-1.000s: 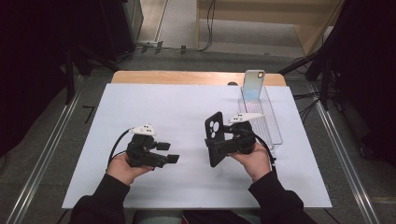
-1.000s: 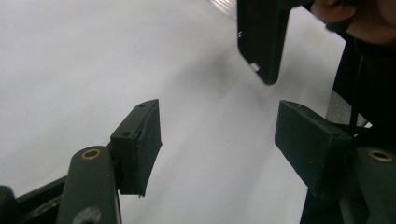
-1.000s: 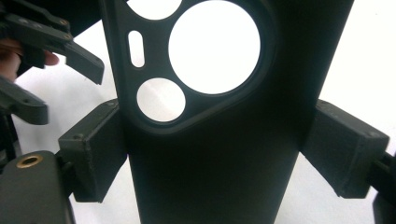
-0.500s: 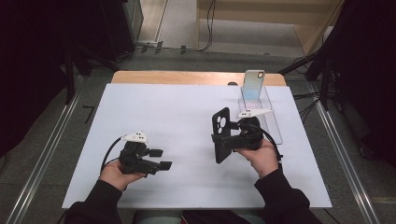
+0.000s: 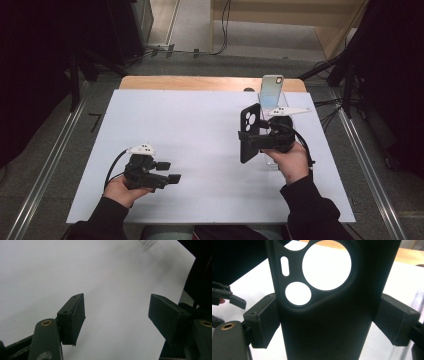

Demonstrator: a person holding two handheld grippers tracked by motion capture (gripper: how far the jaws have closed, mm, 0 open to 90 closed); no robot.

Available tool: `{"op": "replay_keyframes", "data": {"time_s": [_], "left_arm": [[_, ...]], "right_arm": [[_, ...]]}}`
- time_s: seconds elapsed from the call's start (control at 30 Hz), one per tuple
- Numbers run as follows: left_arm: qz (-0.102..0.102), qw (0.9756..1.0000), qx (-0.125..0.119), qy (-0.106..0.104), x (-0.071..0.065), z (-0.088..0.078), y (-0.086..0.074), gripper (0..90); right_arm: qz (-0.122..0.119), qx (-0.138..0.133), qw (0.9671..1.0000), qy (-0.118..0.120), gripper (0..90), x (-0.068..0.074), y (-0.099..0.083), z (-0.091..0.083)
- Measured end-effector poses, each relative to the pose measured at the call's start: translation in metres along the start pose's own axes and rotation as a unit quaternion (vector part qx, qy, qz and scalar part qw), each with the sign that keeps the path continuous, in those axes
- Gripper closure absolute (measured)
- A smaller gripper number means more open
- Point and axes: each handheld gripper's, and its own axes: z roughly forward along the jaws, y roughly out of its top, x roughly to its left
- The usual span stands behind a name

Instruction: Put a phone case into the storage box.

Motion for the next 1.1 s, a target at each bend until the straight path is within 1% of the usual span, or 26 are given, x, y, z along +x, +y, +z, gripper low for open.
{"op": "replay_keyframes", "data": {"time_s": [0.17,0.3,0.37,0.43,0.53,0.7,0.77,0.83,0.87,0.9,1.0,1.1], "left_arm": [[-0.008,1.0,-0.004,0.003,0.0,-0.003,-0.004,29.6],[-0.009,0.9999,0.0,0.007,0.0,-0.005,-0.007,29.6],[-0.014,0.9999,-0.004,0.01,0.001,-0.007,-0.009,29.6],[-0.019,0.9997,-0.007,0.014,0.0,-0.009,-0.011,29.6],[-0.022,0.9996,-0.013,0.014,-0.001,-0.011,-0.012,29.7],[-0.023,0.9995,-0.006,0.02,-0.001,-0.011,-0.015,29.6],[-0.026,0.9994,-0.01,0.022,0.0,-0.012,-0.016,29.7],[-0.028,0.9991,-0.011,0.029,0.0,-0.014,-0.016,29.7],[-0.031,0.9988,-0.016,0.033,0.001,-0.015,-0.017,29.6],[-0.032,0.9988,-0.016,0.033,0.001,-0.015,-0.017,29.7],[-0.035,0.9987,-0.015,0.034,0.002,-0.015,-0.017,29.7],[-0.031,0.9989,-0.013,0.034,0.002,-0.014,-0.017,29.7]], "right_arm": [[-0.001,-0.017,0.9998,-0.008,11.6,-0.005,0.006,-0.008],[-0.003,-0.024,0.9993,-0.03,11.7,-0.01,0.011,-0.013],[-0.002,-0.027,0.9989,-0.039,11.6,-0.013,0.013,-0.016],[-0.002,-0.031,0.9983,-0.049,11.6,-0.018,0.016,-0.019],[0.005,-0.04,0.9979,-0.051,11.7,-0.025,0.02,-0.025],[0.015,-0.049,0.9961,-0.072,11.7,-0.037,0.026,-0.032],[0.016,-0.049,0.9954,-0.081,11.7,-0.042,0.028,-0.033],[0.018,-0.049,0.9948,-0.088,11.7,-0.046,0.031,-0.034],[0.017,-0.048,0.9946,-0.09,11.7,-0.048,0.032,-0.035],[0.014,-0.049,0.9936,-0.101,11.7,-0.052,0.035,-0.035],[0.025,-0.054,0.9912,-0.118,11.7,-0.062,0.038,-0.035],[0.031,-0.053,0.9888,-0.136,11.7,-0.072,0.043,-0.032]]}}
